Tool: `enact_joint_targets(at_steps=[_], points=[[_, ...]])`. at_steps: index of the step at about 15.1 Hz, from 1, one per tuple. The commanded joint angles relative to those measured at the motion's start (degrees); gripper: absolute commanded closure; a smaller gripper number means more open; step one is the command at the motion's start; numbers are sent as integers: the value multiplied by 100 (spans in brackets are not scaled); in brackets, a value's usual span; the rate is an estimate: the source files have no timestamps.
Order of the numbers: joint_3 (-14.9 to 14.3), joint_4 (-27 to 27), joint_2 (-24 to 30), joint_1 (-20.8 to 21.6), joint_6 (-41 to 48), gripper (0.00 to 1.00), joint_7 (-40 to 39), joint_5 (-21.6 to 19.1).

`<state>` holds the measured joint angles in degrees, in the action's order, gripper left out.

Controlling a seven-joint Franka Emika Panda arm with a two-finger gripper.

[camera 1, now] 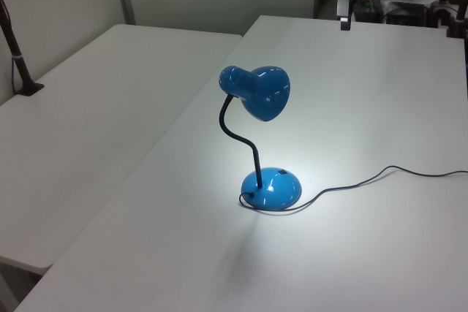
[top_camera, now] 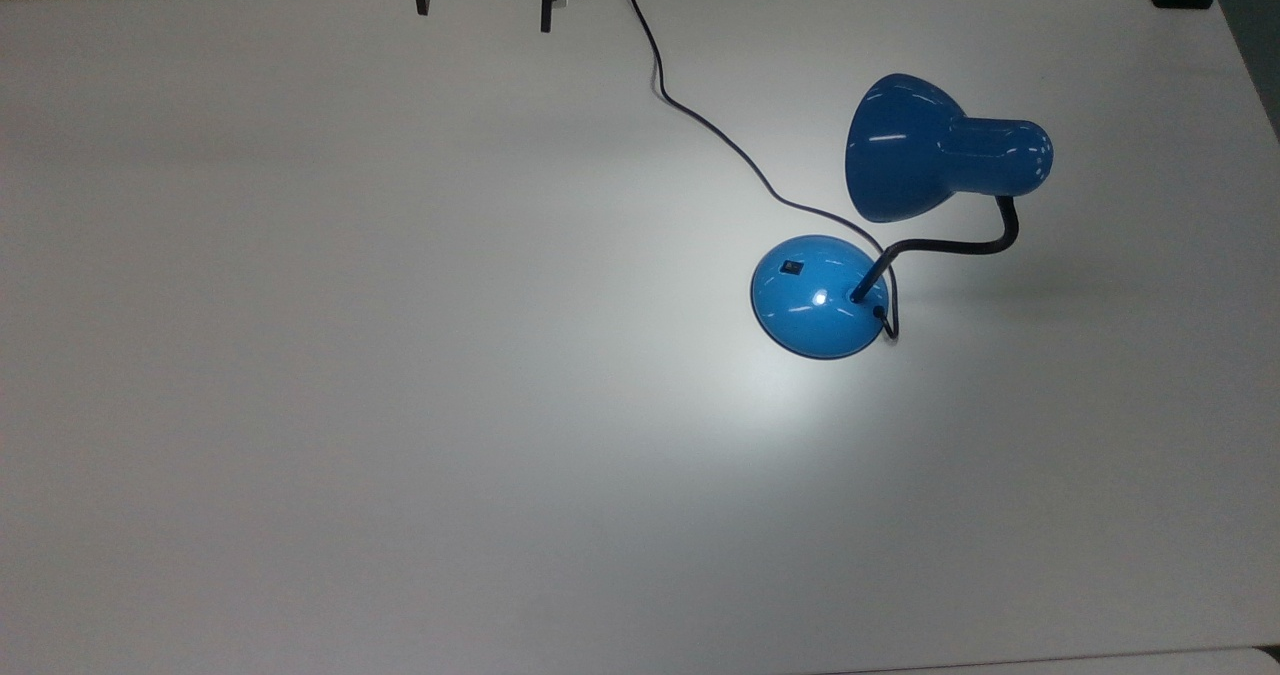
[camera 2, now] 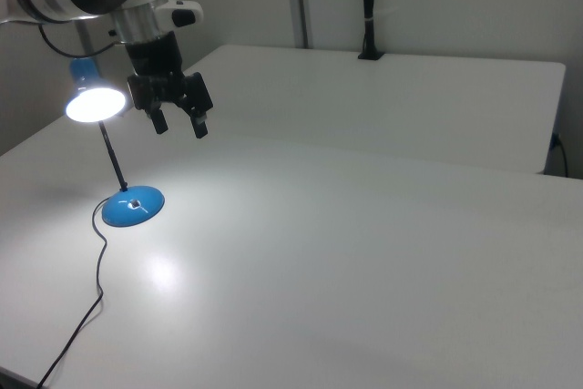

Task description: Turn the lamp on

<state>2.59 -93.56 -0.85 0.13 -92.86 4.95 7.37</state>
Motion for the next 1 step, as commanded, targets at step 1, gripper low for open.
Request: enact_joint_targets(at_steps=[1], points=[[-48,-65,128,40,128,0,33,10]])
